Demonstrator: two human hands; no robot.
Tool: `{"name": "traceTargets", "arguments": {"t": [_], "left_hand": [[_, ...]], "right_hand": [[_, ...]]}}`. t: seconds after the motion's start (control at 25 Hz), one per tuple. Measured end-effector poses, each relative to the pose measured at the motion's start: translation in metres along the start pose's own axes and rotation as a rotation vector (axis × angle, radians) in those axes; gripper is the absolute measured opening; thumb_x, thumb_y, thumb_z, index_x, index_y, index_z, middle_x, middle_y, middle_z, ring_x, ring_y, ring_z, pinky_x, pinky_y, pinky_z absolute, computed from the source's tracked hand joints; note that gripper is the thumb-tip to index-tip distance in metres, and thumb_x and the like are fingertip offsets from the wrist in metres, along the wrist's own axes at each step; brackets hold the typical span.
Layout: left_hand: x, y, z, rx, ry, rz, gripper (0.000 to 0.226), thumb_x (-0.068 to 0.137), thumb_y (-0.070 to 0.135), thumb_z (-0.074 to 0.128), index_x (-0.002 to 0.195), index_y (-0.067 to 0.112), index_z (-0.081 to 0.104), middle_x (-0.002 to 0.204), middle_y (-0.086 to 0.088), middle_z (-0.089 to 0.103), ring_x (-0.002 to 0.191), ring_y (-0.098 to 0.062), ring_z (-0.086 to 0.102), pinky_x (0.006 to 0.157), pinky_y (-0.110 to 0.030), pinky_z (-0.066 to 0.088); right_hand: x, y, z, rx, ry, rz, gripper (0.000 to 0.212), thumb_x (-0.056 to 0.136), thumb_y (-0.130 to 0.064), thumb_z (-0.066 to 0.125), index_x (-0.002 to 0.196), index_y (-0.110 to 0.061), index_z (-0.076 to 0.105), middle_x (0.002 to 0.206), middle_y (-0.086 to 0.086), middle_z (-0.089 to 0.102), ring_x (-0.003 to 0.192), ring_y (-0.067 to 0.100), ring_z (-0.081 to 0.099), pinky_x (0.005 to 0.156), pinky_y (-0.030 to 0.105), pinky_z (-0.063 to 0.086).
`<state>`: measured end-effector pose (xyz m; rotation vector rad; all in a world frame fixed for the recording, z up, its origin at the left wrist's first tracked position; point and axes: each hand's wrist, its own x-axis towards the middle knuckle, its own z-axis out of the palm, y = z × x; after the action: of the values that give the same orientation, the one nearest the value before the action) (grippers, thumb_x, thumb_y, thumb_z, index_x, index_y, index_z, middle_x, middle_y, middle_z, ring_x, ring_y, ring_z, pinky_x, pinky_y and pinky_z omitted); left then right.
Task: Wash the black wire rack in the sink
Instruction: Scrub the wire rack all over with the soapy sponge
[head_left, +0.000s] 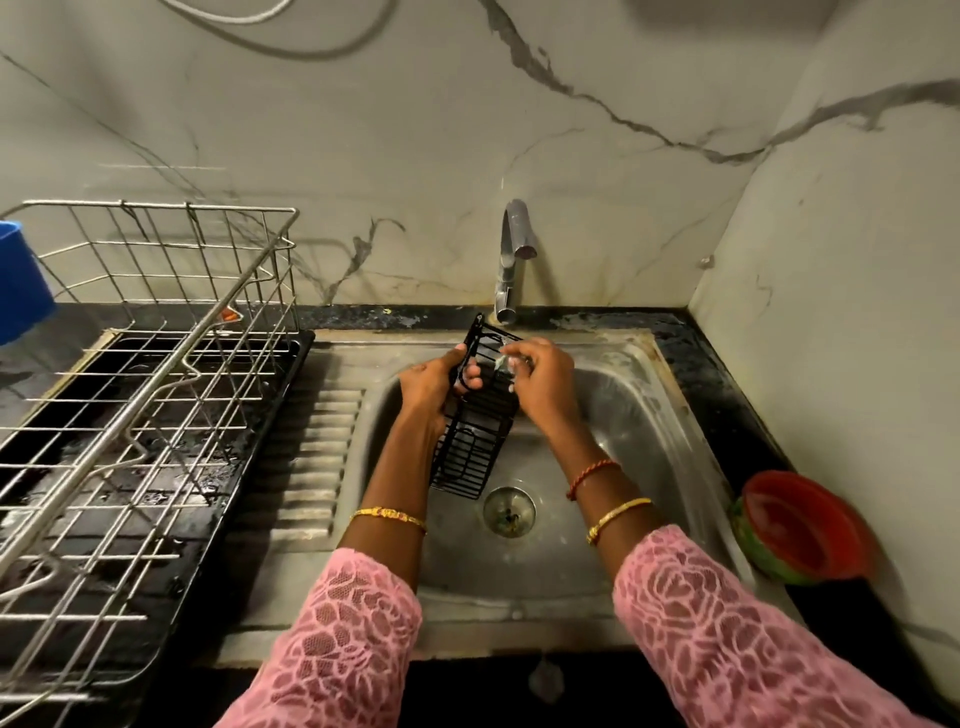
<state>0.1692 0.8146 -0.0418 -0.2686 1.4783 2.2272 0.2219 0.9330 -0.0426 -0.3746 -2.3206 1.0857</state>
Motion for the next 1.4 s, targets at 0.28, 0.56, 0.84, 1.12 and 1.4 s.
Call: {"name": "traceTargets", "arguments": {"t": [0.28,0.56,0.84,1.12,1.4], "left_hand": [[-0.001,0.003,-0.004,-0.001,-0.033,0.035,0.02,0.089,0.017,0.064,0.088,-0.002,0.067,0.071,-0.011,0.072,0.054,-0.017,0.065,0.064,-0.03,0.056],[-0.011,-0.007,-0.009,0.102,-0.063,0.035,0.022,0.085,0.012,0.068,0.095,-0.008,0.069,0.08,-0.018,0.073,0.057,-0.019,0.068,0.062,-0.032,0.057],[-0.014,-0.011,-0.011,0.094,-0.051,0.043,0.017,0.091,0.009,0.059,0.092,-0.006,0.067,0.069,-0.009,0.071,0.056,-0.015,0.066,0.046,-0.02,0.05],[-0.02,-0.017,-0.013,-0.036,-0.168,-0.06,0.026,0.093,0.01,0.055,0.109,-0.009,0.062,0.083,-0.015,0.073,0.069,-0.019,0.071,0.055,-0.029,0.056],[-0.031,-0.015,-0.014,0.112,-0.234,-0.026,0.02,0.096,0.011,0.048,0.1,0.004,0.066,0.088,-0.007,0.073,0.077,-0.017,0.069,0.06,-0.029,0.054]], "right_hand": [[-0.036,-0.011,0.002,0.02,-0.015,-0.147,0.025,0.085,0.009,0.054,0.097,-0.006,0.071,0.102,0.006,0.064,0.095,0.011,0.055,0.079,-0.001,0.038],[-0.023,0.003,-0.008,0.034,-0.047,-0.209,0.023,0.082,0.012,0.056,0.092,-0.004,0.07,0.098,0.01,0.065,0.09,0.01,0.056,0.083,0.01,0.045],[-0.038,0.0,-0.004,0.013,-0.129,-0.203,0.02,0.084,0.008,0.056,0.094,-0.005,0.069,0.099,0.005,0.065,0.091,0.011,0.058,0.081,0.005,0.044],[-0.077,0.013,-0.006,0.077,-0.016,-0.237,0.028,0.084,0.012,0.053,0.101,-0.005,0.069,0.1,0.006,0.061,0.095,0.011,0.058,0.085,0.013,0.047],[-0.081,0.001,-0.004,-0.014,0.068,-0.211,0.021,0.084,0.004,0.06,0.094,-0.01,0.072,0.095,0.001,0.066,0.093,0.013,0.054,0.082,0.016,0.045]]}}
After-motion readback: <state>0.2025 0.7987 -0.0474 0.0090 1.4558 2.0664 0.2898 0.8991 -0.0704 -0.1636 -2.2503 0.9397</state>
